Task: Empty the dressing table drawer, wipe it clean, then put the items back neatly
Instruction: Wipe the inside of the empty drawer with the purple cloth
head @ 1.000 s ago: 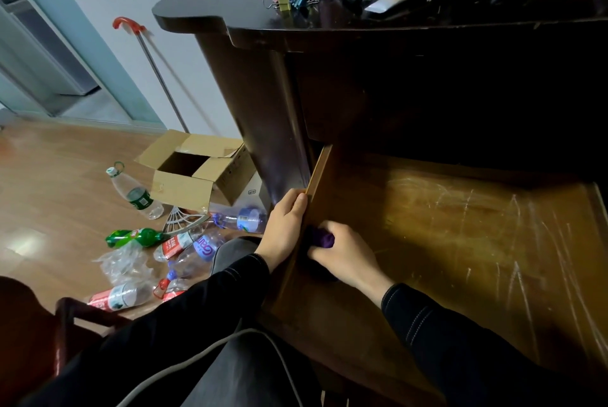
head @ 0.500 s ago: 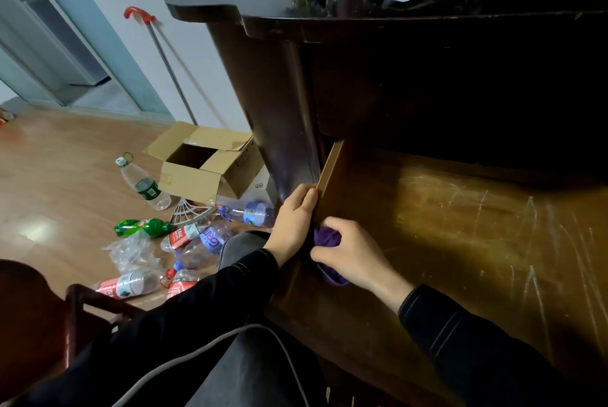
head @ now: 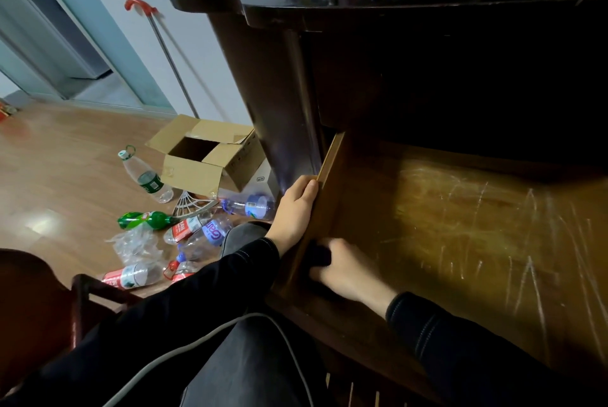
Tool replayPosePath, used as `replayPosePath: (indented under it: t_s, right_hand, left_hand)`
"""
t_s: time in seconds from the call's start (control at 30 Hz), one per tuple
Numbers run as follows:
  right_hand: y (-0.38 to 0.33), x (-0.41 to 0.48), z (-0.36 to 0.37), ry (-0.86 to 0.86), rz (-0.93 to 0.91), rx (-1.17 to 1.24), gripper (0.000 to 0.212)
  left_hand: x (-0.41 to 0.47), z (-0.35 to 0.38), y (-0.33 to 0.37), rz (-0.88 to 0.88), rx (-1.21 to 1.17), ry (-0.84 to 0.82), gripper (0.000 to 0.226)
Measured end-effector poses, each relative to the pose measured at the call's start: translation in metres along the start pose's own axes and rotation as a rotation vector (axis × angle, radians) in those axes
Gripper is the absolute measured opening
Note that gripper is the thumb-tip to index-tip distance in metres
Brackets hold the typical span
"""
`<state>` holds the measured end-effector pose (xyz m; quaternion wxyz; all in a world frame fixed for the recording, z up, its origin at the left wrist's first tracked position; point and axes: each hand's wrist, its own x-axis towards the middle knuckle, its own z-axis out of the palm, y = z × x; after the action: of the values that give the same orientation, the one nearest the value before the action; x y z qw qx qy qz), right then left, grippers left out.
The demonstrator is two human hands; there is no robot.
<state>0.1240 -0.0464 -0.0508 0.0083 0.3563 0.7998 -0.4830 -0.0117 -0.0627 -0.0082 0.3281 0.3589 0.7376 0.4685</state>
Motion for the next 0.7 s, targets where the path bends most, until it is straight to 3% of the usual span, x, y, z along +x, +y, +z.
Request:
replayPosePath:
  t_s: [0.07, 0.2, 0.27, 0.37, 0.47, 0.57, 0.63, 0.7]
  right_hand:
    - [-0.003, 0.003, -0.002, -0.018, 0.025, -0.017, 0.037]
    - [-0.003, 0.0, 0.0, 0.102, -0.041, 0.096, 0.036]
    - [0.0, -0.007, 0.007, 0.069, 0.001, 0.111, 0.035]
    - [-0.002, -0.008, 0.01, -0.047, 0.107, 0.081, 0.055]
    - [-0.01, -0.009, 0.001, 0.003, 0.01, 0.121, 0.03]
    - [-0.013, -0.017, 0.004, 0.083, -0.061, 0.135, 0.035]
    - [-0.014, -0.021, 0.007, 0.032, -0.026, 0.112, 0.028]
    - [-0.015, -0.021, 0.007, -0.032, 0.028, 0.08, 0.037]
  left_hand:
    - [-0.001, -0.001, 0.0, -0.006, 0.015, -0.002, 0.028]
    - [0.001, 0.001, 0.0, -0.001, 0.018, 0.011, 0.029]
    - [0.0, 0.003, 0.0, -0.001, 0.034, 0.001, 0.029]
    - [0.001, 0.002, 0.0, 0.0, 0.028, -0.003, 0.029]
    - [0.002, 0.001, -0.003, 0.011, 0.016, 0.018, 0.029]
    - [0.004, 0.001, -0.005, 0.028, 0.047, 0.042, 0.029]
    - [0.003, 0.001, -0.003, 0.028, 0.053, 0.033, 0.029]
    - [0.001, 0.001, -0.001, 0.017, 0.069, 0.024, 0.03]
